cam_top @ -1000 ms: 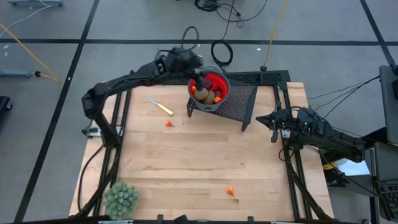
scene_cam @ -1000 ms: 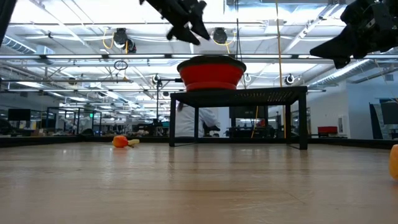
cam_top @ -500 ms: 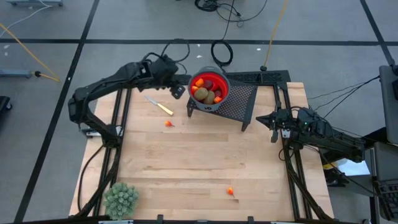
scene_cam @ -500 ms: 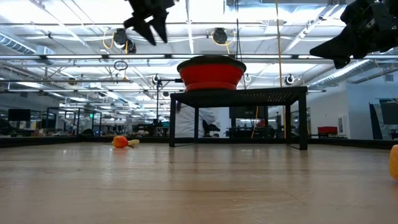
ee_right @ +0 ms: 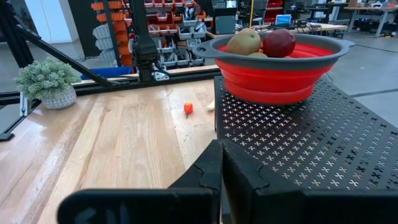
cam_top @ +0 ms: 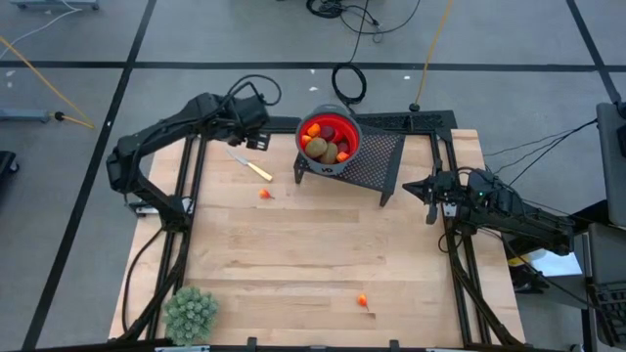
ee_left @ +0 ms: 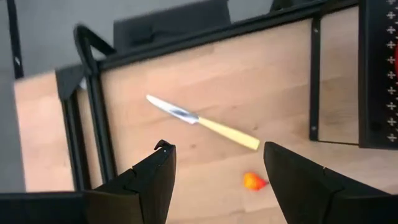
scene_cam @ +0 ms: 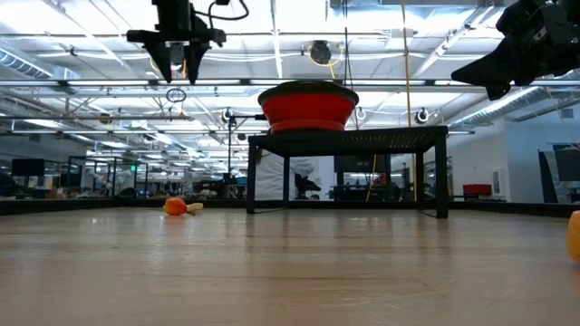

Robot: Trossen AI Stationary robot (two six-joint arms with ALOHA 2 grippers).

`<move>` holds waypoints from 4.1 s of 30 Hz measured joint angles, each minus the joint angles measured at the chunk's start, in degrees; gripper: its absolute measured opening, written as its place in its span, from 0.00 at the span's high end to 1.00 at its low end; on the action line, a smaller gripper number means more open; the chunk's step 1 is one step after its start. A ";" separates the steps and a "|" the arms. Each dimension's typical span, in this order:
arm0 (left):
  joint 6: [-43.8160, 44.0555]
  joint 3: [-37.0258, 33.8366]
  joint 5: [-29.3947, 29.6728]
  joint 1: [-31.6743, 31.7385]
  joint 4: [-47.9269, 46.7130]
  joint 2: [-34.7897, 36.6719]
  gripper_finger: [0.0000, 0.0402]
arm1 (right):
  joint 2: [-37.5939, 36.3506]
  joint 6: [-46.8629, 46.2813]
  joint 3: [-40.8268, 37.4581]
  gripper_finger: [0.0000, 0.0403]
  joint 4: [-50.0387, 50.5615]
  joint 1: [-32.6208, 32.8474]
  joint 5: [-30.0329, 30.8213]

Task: Pick & Place Fruit
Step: Put the top pear into the strainer bowl on the shelf

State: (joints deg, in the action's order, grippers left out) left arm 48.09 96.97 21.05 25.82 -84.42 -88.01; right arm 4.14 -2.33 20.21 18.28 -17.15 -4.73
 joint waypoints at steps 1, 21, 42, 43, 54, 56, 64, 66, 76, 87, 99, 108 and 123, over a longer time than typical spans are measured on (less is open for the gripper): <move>0.53 0.00 -1.02 0.30 -0.27 0.00 0.39 | 0.00 0.00 0.00 0.99 0.00 0.00 0.00; 15.49 -15.59 -13.01 -5.97 3.26 0.00 0.39 | 0.00 2.82 0.00 0.99 0.02 0.00 0.09; 24.56 -39.56 -21.60 -8.23 33.04 0.00 0.39 | -0.01 3.43 0.00 0.99 0.02 0.00 0.13; 25.42 -40.08 -21.48 -8.09 34.22 0.00 0.39 | -0.01 3.43 0.00 0.99 0.02 0.02 0.13; 32.03 -44.50 -20.60 -5.48 41.77 0.00 0.39 | 0.00 3.43 0.00 0.99 0.02 0.01 0.15; 32.29 -44.50 -20.48 -5.29 42.13 0.00 0.39 | 0.00 3.43 0.00 0.99 0.02 0.00 0.15; 36.14 -44.50 -17.46 -5.22 44.06 -0.02 0.39 | 0.00 3.43 0.00 0.99 0.00 0.00 0.15; 36.50 -44.62 -17.05 -5.22 44.11 -0.02 0.39 | -0.02 3.43 0.00 0.99 0.02 0.00 0.15; 41.93 -49.84 -17.40 -6.26 49.85 -0.04 0.39 | -0.01 3.43 0.00 0.99 0.00 0.01 0.15; 43.19 -51.15 -15.70 -6.42 51.62 -0.04 0.39 | 0.00 3.43 0.02 0.99 0.00 0.02 0.15; 43.64 -51.17 -16.04 -6.40 52.53 -3.00 0.39 | 0.00 3.45 0.02 0.99 -0.02 0.01 0.17; 42.67 -51.06 -16.79 -6.42 53.44 -3.69 0.39 | -0.02 3.41 0.02 0.99 -0.13 0.02 0.20; 42.23 -51.15 -17.83 -6.47 53.26 -3.78 0.61 | -0.02 3.43 0.02 0.99 -0.24 0.02 0.20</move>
State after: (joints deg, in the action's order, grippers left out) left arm 90.32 45.82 3.22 19.35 -31.16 -91.79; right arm 4.12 1.10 20.23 18.04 -17.12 -4.54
